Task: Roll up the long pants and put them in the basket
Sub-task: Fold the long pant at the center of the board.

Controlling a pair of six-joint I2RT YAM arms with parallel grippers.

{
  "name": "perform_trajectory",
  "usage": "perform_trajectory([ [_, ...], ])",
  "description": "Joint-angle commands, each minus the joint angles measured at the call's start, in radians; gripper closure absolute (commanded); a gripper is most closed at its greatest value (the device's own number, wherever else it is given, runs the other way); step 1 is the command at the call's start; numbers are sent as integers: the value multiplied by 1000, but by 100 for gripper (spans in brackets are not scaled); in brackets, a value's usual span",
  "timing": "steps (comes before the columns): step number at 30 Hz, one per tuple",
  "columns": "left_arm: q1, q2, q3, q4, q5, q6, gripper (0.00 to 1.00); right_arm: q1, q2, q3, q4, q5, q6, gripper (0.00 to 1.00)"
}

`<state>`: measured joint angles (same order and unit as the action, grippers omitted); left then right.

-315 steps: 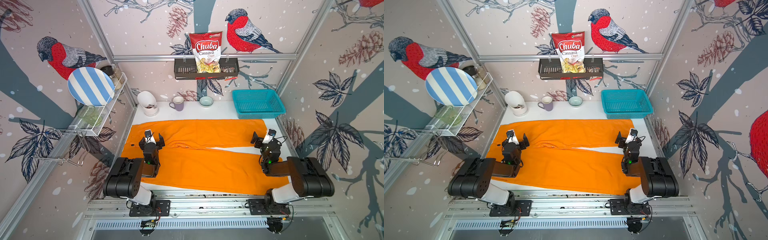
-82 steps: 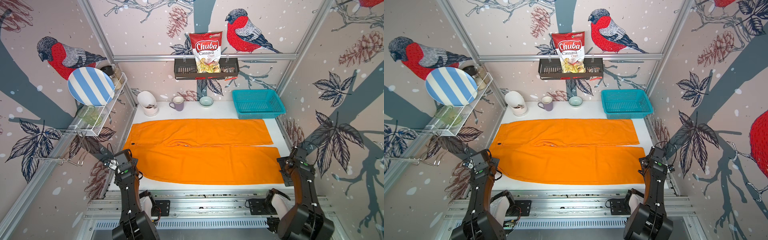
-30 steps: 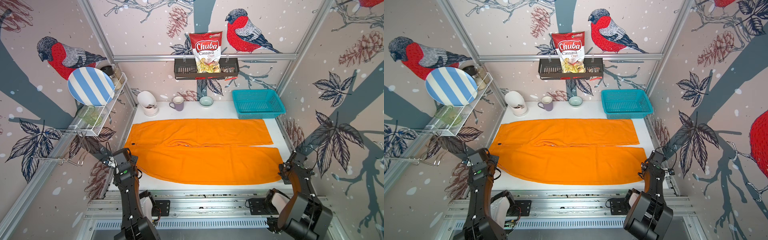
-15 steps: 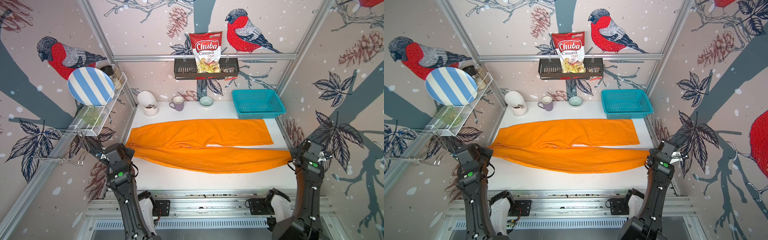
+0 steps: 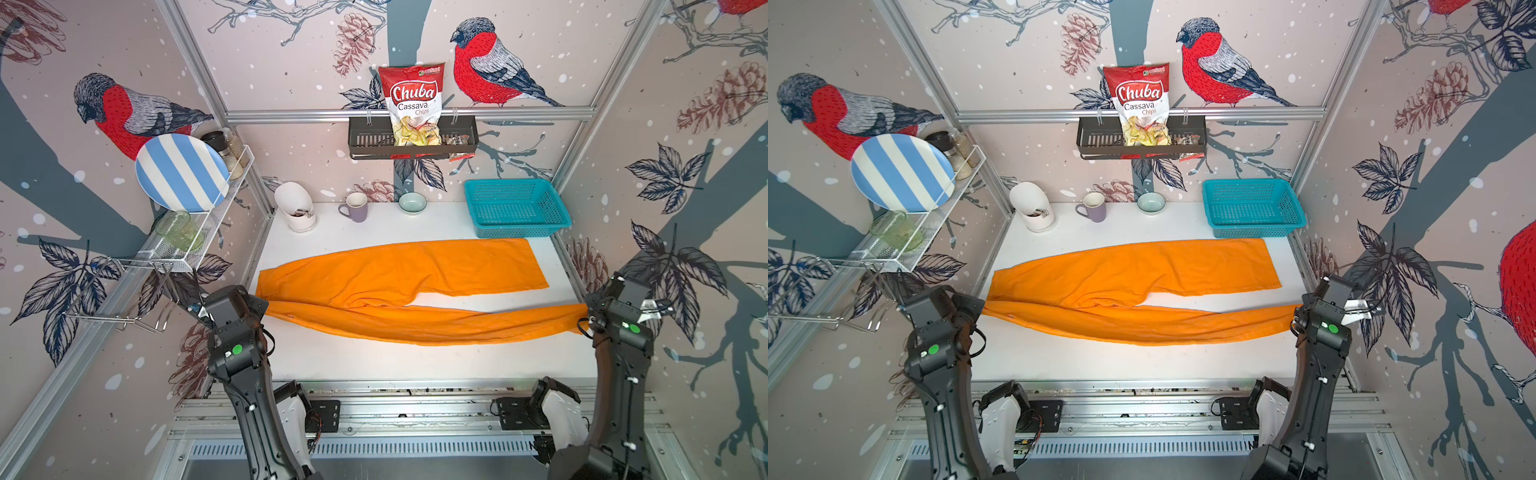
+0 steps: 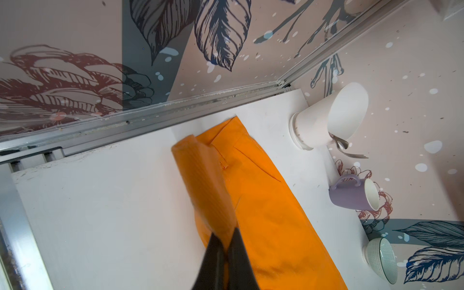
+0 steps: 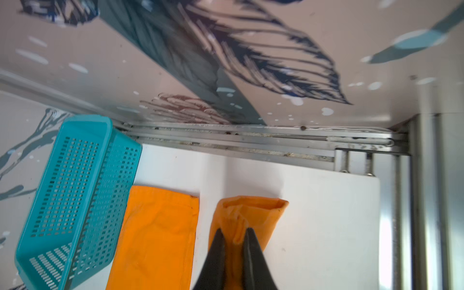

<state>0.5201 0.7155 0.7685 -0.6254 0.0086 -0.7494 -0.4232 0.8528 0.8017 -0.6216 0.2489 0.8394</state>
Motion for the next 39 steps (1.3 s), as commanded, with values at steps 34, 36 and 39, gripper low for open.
perform_trajectory([
  [34, -300, 750, 260, 604, -386, 71, 100, 328, 990, 596, 393, 316, -83, 100],
  [36, -309, 777, 268, 606, -394, 72, 100, 328, 1003, 602, 385, 320, -74, 100],
  [39, -322, 821, 284, 608, -411, 74, 100, 328, 1017, 606, 387, 320, -69, 100],
])
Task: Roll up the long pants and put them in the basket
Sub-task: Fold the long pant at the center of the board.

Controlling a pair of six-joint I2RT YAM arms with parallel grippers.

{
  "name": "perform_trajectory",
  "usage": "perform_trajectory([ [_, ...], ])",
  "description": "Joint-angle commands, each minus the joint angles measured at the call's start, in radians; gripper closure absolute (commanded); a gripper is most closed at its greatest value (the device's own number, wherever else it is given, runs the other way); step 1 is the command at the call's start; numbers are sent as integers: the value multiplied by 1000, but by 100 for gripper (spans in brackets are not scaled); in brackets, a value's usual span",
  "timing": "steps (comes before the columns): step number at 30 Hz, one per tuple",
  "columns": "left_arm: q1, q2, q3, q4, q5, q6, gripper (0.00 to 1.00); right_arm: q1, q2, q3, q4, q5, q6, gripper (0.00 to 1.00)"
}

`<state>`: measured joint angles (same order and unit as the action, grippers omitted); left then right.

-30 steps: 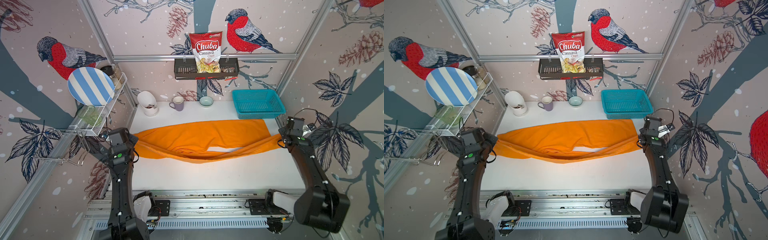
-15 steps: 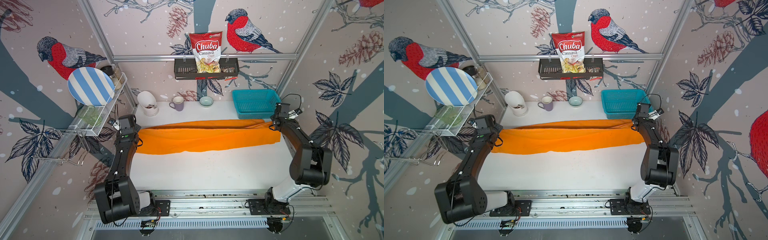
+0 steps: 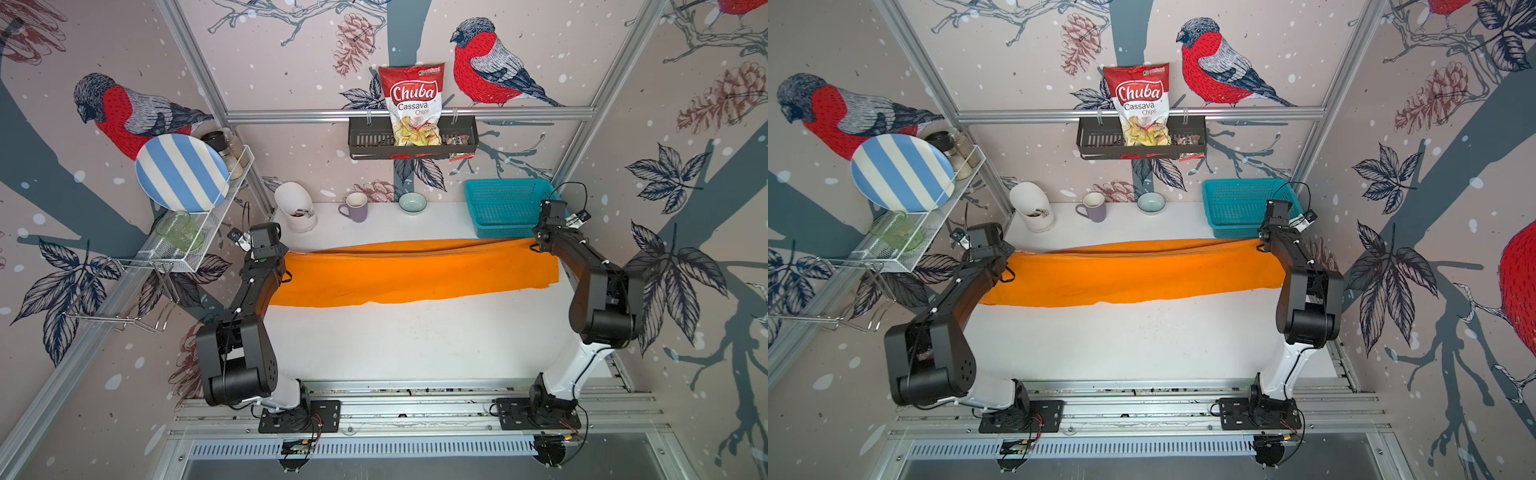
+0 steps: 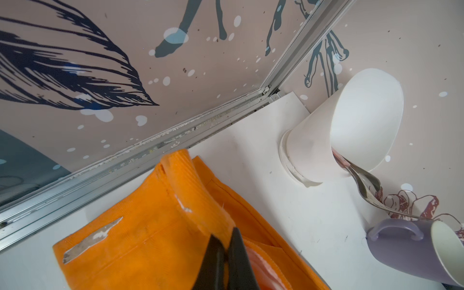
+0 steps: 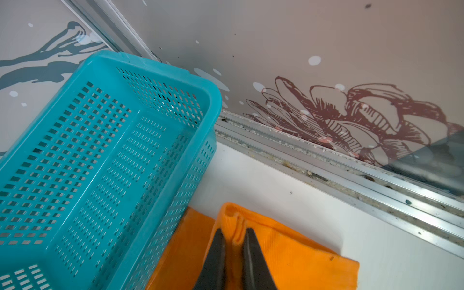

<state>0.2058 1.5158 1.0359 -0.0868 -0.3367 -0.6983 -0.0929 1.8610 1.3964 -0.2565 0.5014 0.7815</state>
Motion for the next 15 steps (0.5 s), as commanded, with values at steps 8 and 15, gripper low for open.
perform_trajectory([
  [8, -31, 99, 46, 83, -112, 21, 100, -2, 69, 56, 13, 53, -6, 100],
  [15, -31, 160, 77, 73, -150, 19, 100, -3, 115, 96, 5, 34, -3, 100],
])
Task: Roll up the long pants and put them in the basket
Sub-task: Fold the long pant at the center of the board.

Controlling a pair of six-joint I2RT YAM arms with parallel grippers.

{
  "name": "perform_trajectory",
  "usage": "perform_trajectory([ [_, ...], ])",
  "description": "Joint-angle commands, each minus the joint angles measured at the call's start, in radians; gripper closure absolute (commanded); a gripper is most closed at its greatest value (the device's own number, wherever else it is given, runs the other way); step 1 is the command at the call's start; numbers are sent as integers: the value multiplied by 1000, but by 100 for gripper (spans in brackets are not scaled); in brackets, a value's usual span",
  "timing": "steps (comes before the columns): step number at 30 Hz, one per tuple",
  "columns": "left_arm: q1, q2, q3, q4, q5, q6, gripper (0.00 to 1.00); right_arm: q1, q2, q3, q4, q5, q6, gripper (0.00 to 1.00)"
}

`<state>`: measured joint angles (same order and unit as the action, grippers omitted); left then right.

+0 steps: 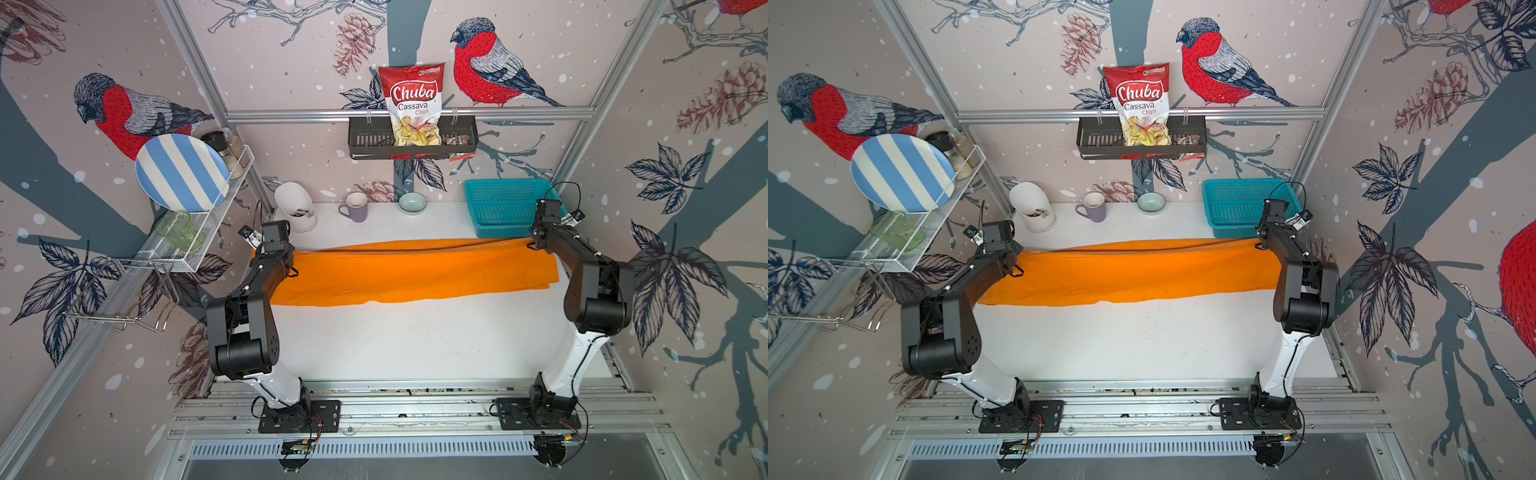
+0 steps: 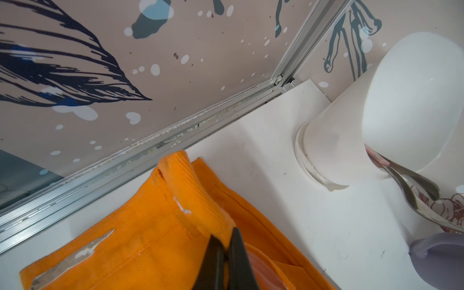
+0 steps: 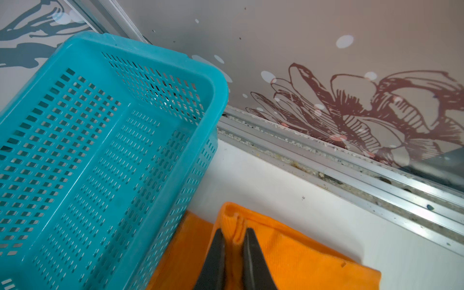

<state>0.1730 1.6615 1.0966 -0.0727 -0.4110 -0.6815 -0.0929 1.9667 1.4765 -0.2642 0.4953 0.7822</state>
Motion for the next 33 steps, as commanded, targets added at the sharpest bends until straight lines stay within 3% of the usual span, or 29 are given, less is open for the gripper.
perform_trajectory([
  [1, 2, 23, 20, 59, -77, 2, 100, -4, 16, 19, 13, 37, -2, 100],
  [5, 2, 58, 34, 53, -99, -10, 100, -4, 31, 28, 6, 31, 8, 100],
  [10, 2, 75, 25, 64, -125, -21, 100, -5, 25, 35, -52, 59, 59, 61],
  [15, 0, 110, 33, 83, -89, -30, 100, -13, -57, -20, -43, 32, 63, 45],
  [23, -12, 144, 61, 74, -97, -23, 98, 4, -269, -193, 75, -262, -66, 41],
  [31, -53, 124, 97, 27, -159, 26, 43, -15, -460, -381, 160, -381, -146, 29],
  [33, -93, 100, 101, 13, -205, 43, 20, -33, -470, -403, 159, -455, -158, 24],
])
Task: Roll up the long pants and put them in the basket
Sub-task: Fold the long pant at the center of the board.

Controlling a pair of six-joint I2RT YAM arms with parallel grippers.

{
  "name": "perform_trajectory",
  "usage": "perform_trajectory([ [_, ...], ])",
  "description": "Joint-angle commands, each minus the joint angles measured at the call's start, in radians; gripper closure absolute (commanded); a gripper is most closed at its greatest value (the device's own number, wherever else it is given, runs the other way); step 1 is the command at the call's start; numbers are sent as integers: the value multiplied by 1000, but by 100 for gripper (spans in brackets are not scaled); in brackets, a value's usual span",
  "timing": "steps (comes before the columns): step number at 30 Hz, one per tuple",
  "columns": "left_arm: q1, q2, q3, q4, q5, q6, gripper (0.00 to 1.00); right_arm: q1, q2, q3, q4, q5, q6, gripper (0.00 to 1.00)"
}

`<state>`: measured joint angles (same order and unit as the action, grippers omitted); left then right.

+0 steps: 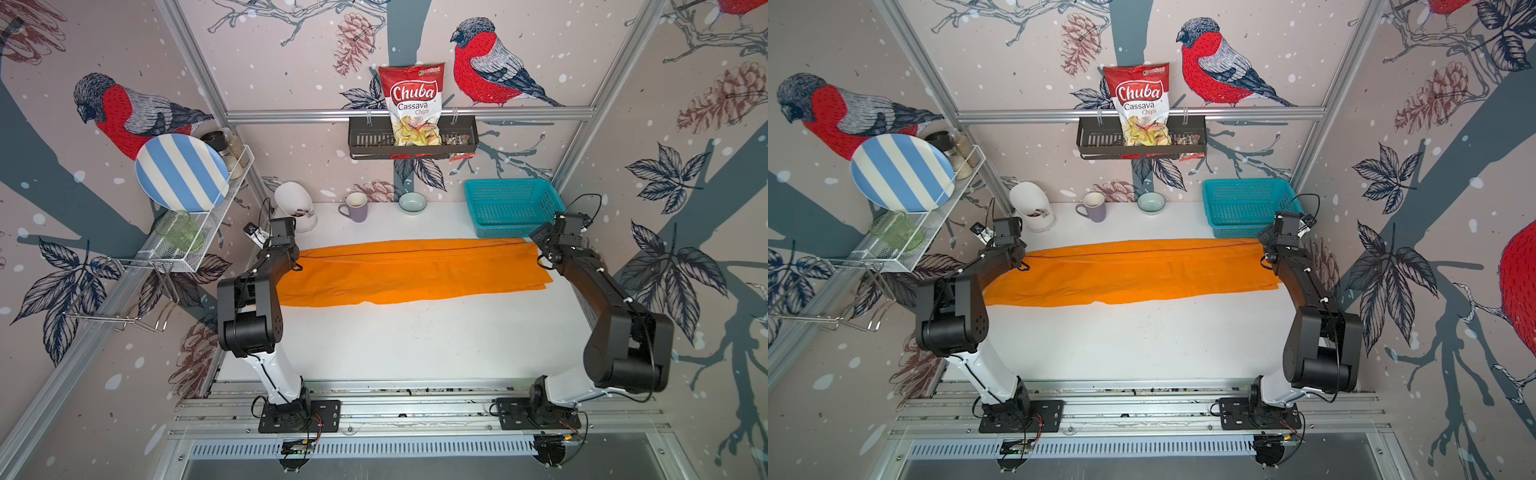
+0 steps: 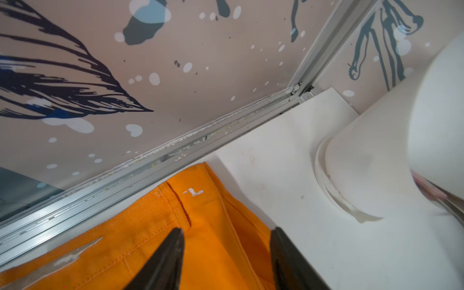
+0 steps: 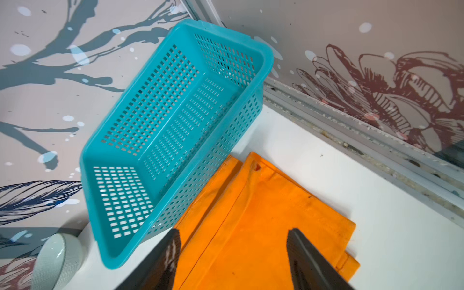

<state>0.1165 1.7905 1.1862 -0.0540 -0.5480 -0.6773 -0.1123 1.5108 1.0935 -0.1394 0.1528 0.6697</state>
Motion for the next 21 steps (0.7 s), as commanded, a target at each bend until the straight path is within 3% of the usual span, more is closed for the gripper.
perform_trajectory([
  [1, -50, -38, 19, -17, -70, 41, 14, -20, -14, -31, 36, -141, -49, 23],
  [5, -122, -115, -37, -2, 58, 66, 13, -63, 3, -124, 148, -355, -57, 20],
  [8, -179, -167, -127, 72, 280, 85, 13, -84, 45, -150, 206, -474, -52, 20],
  [11, -223, -155, -163, 79, 488, 59, 13, -83, 106, -133, 212, -540, -56, 19],
  [15, -299, -122, -183, 117, 648, 29, 14, -90, 184, -132, 271, -617, -33, 19],
  [17, -324, -86, -183, 140, 706, 7, 14, -89, 204, -133, 302, -627, -24, 19],
  [21, -376, -26, -152, 131, 704, -3, 15, -86, 241, -111, 319, -640, -17, 19],
])
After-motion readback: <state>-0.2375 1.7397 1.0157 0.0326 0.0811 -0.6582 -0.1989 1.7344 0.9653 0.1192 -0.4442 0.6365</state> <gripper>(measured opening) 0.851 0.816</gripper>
